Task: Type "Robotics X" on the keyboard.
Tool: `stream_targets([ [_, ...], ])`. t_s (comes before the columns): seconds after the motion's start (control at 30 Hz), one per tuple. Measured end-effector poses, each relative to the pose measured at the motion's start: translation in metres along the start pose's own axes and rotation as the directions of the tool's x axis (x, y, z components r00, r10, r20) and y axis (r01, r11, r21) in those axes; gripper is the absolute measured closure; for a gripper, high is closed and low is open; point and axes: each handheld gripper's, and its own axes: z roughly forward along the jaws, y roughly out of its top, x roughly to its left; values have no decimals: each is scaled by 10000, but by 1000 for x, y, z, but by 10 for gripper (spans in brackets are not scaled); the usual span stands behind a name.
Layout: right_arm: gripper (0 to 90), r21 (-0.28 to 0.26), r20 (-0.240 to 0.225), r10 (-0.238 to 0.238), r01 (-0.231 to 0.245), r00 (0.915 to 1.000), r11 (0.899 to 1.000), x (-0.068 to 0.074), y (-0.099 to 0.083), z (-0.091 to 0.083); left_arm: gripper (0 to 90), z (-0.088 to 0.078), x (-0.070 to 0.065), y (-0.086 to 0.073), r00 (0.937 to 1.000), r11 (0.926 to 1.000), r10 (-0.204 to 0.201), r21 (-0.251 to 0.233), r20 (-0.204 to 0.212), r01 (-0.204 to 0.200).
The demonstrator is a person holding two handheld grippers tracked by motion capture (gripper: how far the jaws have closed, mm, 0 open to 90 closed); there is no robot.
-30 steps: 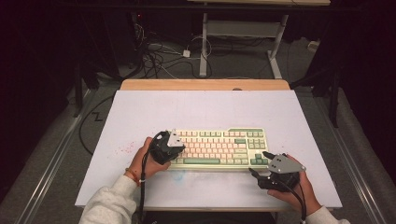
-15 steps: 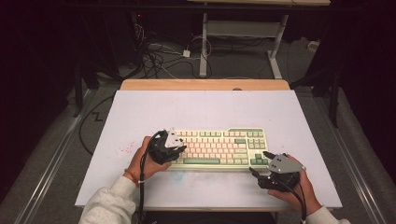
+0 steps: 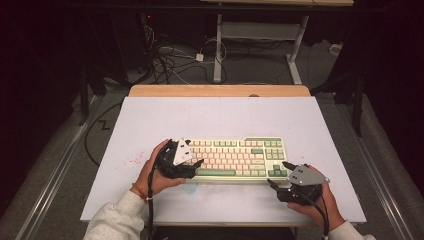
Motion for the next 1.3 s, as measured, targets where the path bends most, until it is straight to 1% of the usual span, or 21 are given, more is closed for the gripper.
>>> stream_targets([
  [0.03,279,7,-9,12,-12,10000,10000,0,0,0,234,-1,0,0,10000,10000,12,0,51,-12],
  [0.1,279,1,0,-38,38,10000,10000,1,0,0,227,-2,-2,-2,9999,9999,101,1,-57,-101],
  [0.17,279,-1,24,-48,48,10000,10000,1,1,0,216,-4,-2,-4,9999,9999,125,15,-69,-125],
  [0.2,279,-7,17,-31,31,10000,10000,1,1,-1,215,-5,-3,-5,9997,9999,152,16,-167,-151],
  [0.3,279,1,61,-58,58,10000,10000,0,0,-1,213,-8,-2,-9,9997,9999,146,-79,-177,-147],
  [0.43,279,22,84,-20,20,10000,10000,-1,0,0,209,-10,-2,-13,9997,9999,115,-24,-233,-116],
  [0.63,279,0,83,-39,39,10000,10000,-1,1,-1,203,-12,-4,-18,9993,9998,172,45,-335,-171],
  [0.7,279,2,88,-21,21,10000,10000,-1,1,-1,203,-14,-4,-19,9992,9999,98,-21,-394,-99],
  [0.73,279,-16,78,-37,38,10000,10000,0,1,-1,203,-14,-4,-20,9988,10000,54,-81,-490,-58],
  [0.77,279,-24,67,-34,34,10000,10000,0,1,-1,206,-16,-5,-22,9983,9996,-58,-268,-587,42],
  [0.83,279,-21,68,-66,66,10000,10000,0,1,-1,220,-18,-5,-24,9986,9978,-388,-560,-349,368],
  [0.9,279,-7,75,-68,68,9999,10000,0,1,-1,231,-18,-8,-25,9985,9969,-499,-618,-230,484],
  [0.93,279,-12,91,-70,70,9999,10000,0,1,-2,247,-18,-9,-26,9984,9963,-574,-637,4,573],
  [1.0,279,-37,82,-94,95,9999,9999,0,2,-2,252,-17,-12,-26,9970,9953,-743,-600,229,756],
  [1.1,279,-29,87,-88,88,9999,10000,1,2,-2,269,-14,-17,-26,9974,9970,-639,-415,317,652],
  [1.17,279,-1,73,-115,115,9999,9999,1,2,-1,280,-11,-20,-26,9946,9966,-762,-245,701,781],
  [1.23,280,13,55,-124,124,9999,9999,1,2,-1,298,-8,-23,-26,9947,9974,-697,-115,760,708],
  [1.3,279,22,62,-134,133,9999,9999,1,2,-1,335,-4,-25,-25,9942,9980,-633,68,872,629],
])
